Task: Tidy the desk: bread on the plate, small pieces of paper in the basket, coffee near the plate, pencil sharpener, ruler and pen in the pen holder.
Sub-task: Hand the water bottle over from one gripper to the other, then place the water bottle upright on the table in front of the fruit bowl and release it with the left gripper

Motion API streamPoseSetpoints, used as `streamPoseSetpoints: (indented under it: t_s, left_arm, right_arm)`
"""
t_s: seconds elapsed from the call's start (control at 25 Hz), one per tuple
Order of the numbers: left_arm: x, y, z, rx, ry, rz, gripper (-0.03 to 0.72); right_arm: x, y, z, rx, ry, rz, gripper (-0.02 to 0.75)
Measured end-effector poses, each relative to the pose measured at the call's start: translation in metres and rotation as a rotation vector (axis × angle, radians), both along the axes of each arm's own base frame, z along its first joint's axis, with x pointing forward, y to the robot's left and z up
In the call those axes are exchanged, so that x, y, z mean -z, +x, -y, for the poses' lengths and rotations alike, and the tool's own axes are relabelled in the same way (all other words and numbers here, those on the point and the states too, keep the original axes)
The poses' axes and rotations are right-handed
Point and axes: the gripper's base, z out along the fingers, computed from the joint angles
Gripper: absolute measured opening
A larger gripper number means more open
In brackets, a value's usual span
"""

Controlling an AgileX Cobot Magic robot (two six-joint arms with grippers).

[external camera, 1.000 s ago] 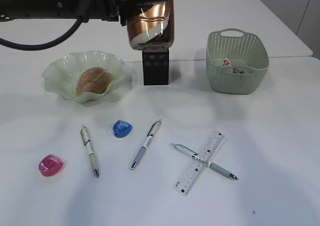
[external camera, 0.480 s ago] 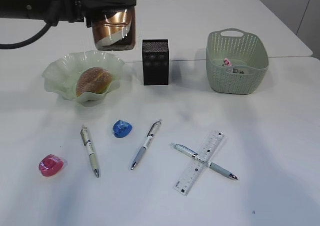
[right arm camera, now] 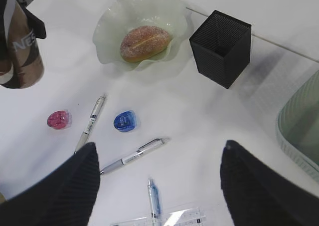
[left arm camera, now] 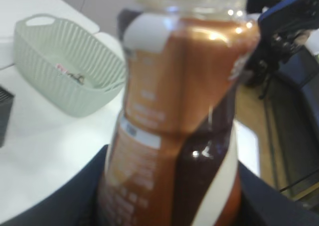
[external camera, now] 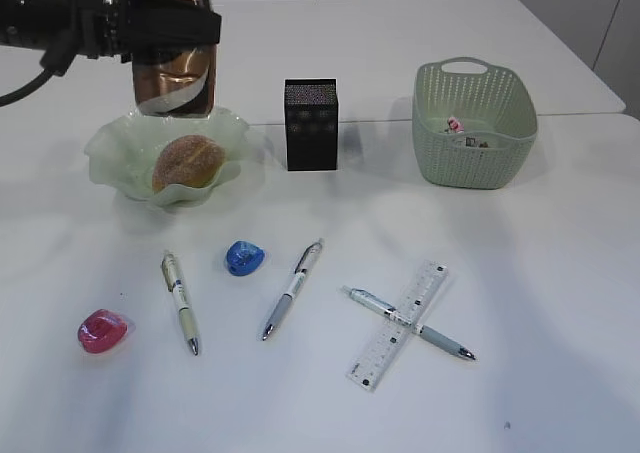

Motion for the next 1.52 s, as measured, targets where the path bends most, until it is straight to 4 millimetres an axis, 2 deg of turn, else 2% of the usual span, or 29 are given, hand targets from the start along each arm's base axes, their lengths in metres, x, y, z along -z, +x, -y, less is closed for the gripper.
streamPoseSetpoints:
  t_s: [0.2, 0.4, 0.64, 0.88, 1.24, 1.52]
  left_arm:
    - [-0.006, 0.000, -0.008, -0.095, 0.149, 0.072, 0.383]
    - [-0.012, 0.003, -0.017, -0.252, 0.210, 0.066, 0.383]
    - [0.005, 0.002, -0.029, -0.473, 0.199, -0.092, 0.383]
    - [0.021, -0.007, -0.043, -0.667, 0.214, -0.161, 0.383]
    - [0.017, -0.031, -0.070, -0.940, 0.306, -0.055, 0.384]
    - [0.042, -0.045, -0.085, -1.046, 0.450, -0.025, 0.384]
  right_arm:
    - [0.000, 0.000, 0.000, 0.011, 0.003, -0.014, 0.587]
    - [0.001, 0.000, 0.001, 0.021, 0.006, -0.026, 0.587]
    - [0.001, 0.000, 0.001, 0.027, 0.010, -0.031, 0.587]
    - [0.001, 0.000, 0.001, 0.028, 0.011, -0.032, 0.587]
    - [0.001, 0.000, 0.000, 0.034, 0.018, -0.038, 0.586]
    - [0.000, -0.001, -0.001, 0.030, 0.032, -0.043, 0.587]
